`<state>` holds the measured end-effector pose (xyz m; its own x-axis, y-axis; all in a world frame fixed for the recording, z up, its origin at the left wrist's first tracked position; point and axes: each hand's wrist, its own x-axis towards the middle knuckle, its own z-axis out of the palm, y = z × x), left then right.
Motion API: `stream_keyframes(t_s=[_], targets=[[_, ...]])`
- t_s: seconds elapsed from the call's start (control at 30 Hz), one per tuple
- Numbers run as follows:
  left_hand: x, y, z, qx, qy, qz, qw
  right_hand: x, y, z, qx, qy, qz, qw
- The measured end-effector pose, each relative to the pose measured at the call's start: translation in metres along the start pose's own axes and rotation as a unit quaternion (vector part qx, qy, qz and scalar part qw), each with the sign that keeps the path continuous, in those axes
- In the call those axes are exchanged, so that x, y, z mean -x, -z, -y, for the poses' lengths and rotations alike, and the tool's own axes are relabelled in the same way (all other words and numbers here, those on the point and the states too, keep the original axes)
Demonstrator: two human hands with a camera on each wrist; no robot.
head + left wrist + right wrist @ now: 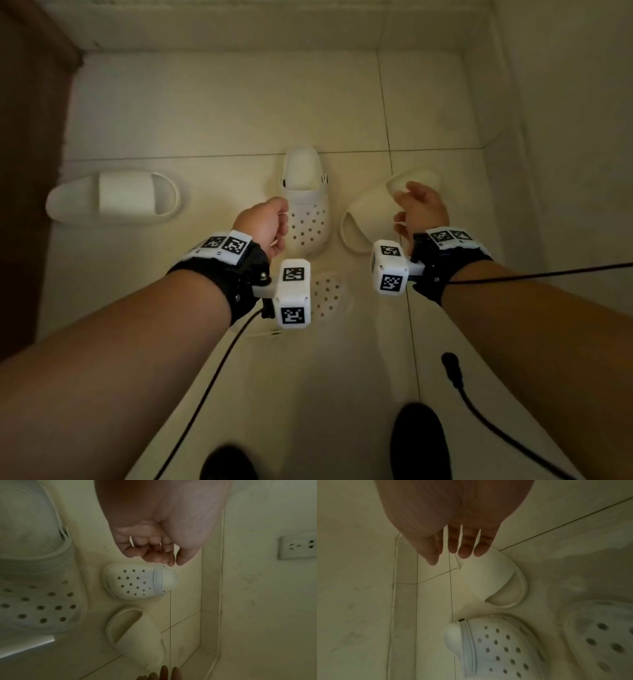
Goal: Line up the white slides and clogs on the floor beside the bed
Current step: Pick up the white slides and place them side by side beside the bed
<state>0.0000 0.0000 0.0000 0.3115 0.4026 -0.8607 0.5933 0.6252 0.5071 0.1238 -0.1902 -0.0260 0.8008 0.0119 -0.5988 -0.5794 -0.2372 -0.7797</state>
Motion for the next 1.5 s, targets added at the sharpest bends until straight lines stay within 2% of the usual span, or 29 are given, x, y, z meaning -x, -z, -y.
stream_keyframes(t_s=[0.1,0.3,0.5,0.6,0.73,0.8,0.9,1.07,1.27,1.33,1.43,1.5], targets=[[-0.014,-0.006,0.002,-0.045,-0.002,0.025,0.999,-0.014,0.002,-0.007,0.071,0.016,-0.027,0.997],[-0.017,-0.007,0.004,-0.094,-0.004,0.086,0.992,-0.036,-0.001,-0.021,0.188,-0.009,0.021,0.982],[-0.011,0.001,0.009,-0.144,-0.016,0.11,0.983,-0.031,-0.001,-0.027,0.221,0.005,-0.006,0.975],[-0.009,0.005,0.01,-0.179,-0.044,0.133,0.974,-0.022,0.003,-0.011,0.221,0.051,-0.01,0.974],[-0.001,0.011,0.001,-0.21,-0.08,0.166,0.96,0.005,-0.002,0.021,0.247,0.16,0.033,0.955],[0.004,0.016,-0.006,-0.211,-0.092,0.178,0.957,0.022,-0.01,0.036,0.279,0.204,0.075,0.935],[0.011,0.035,-0.017,-0.195,-0.101,0.181,0.959,0.049,-0.027,0.056,0.347,0.249,0.161,0.89],[0.017,0.08,-0.021,-0.155,-0.101,0.171,0.968,0.093,-0.06,0.071,0.453,0.307,0.284,0.787],[0.022,0.139,0.007,-0.066,-0.052,0.096,0.992,0.13,-0.114,0.041,0.512,0.359,0.423,0.655],[0.021,0.159,0.022,-0.045,-0.042,0.062,0.996,0.139,-0.132,0.024,0.52,0.373,0.452,0.622],[0.02,0.186,0.04,-0.012,-0.027,0.007,1.0,0.152,-0.157,0.003,0.514,0.382,0.467,0.609],[0.017,0.203,0.049,0.021,-0.02,-0.018,0.999,0.159,-0.172,-0.011,0.483,0.386,0.472,0.629]])
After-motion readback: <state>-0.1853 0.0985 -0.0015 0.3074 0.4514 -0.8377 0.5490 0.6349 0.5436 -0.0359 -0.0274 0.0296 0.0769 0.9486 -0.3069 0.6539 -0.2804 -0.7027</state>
